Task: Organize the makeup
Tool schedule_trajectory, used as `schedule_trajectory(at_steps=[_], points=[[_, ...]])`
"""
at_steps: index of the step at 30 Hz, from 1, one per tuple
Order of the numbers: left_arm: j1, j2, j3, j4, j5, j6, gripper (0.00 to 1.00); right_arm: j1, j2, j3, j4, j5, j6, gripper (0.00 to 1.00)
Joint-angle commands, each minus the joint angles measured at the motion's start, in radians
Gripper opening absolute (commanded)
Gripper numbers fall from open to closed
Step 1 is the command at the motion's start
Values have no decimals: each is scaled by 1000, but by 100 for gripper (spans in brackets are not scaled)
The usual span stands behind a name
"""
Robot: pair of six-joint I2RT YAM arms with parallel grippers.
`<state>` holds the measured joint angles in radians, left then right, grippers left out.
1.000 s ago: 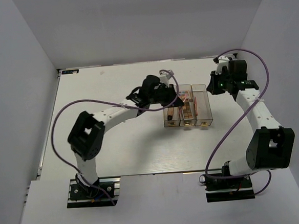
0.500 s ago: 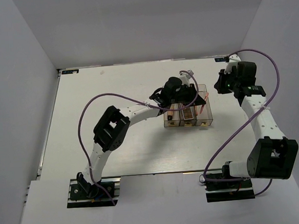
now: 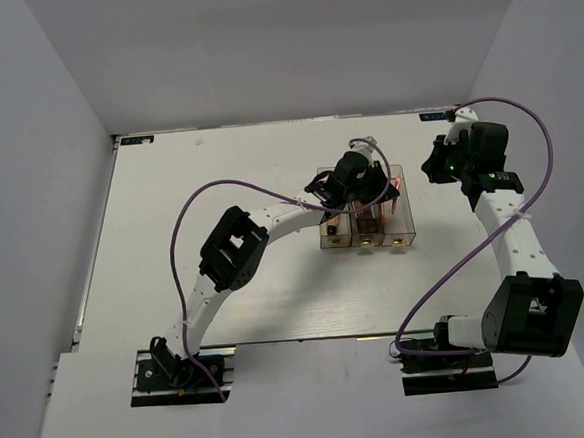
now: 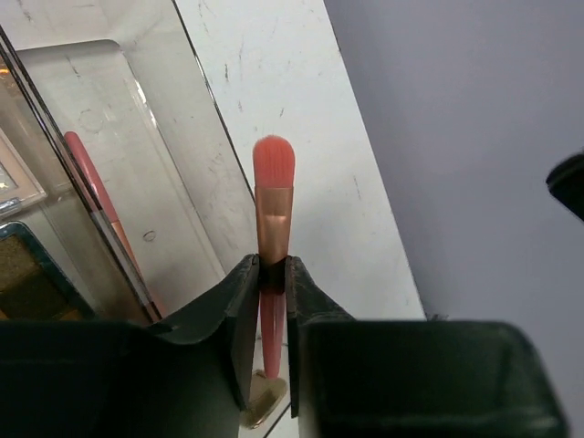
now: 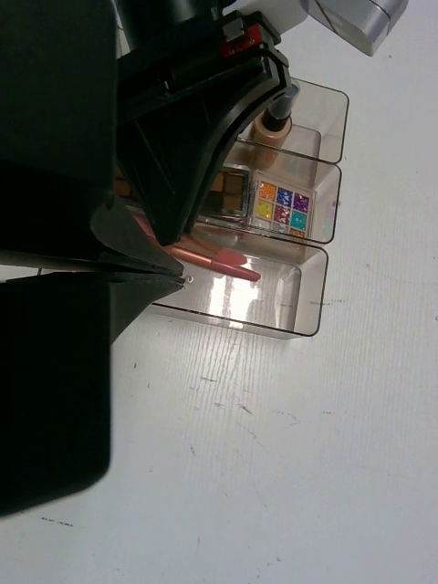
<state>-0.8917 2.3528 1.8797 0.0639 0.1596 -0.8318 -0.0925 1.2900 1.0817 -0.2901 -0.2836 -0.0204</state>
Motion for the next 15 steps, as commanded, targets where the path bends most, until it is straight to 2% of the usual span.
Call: schedule_trajectory(at_steps=[1, 2, 5, 9, 15], points=[[-9, -6, 74, -55, -54, 3, 30, -12, -34, -13, 40, -25, 13, 0], [-9, -4, 75, -58, -55, 3, 42, -13, -34, -14, 40, -28, 11, 0], [-9, -12, 78, -58, -63, 5, 57, -15, -35, -14, 34, -35, 10, 0], [-9, -26, 102, -58, -51, 11, 69, -21, -38, -13, 25, -51, 8, 0], [-9, -131, 105, -58, -66, 63, 75, -26, -58, -2, 8, -74, -21, 0]])
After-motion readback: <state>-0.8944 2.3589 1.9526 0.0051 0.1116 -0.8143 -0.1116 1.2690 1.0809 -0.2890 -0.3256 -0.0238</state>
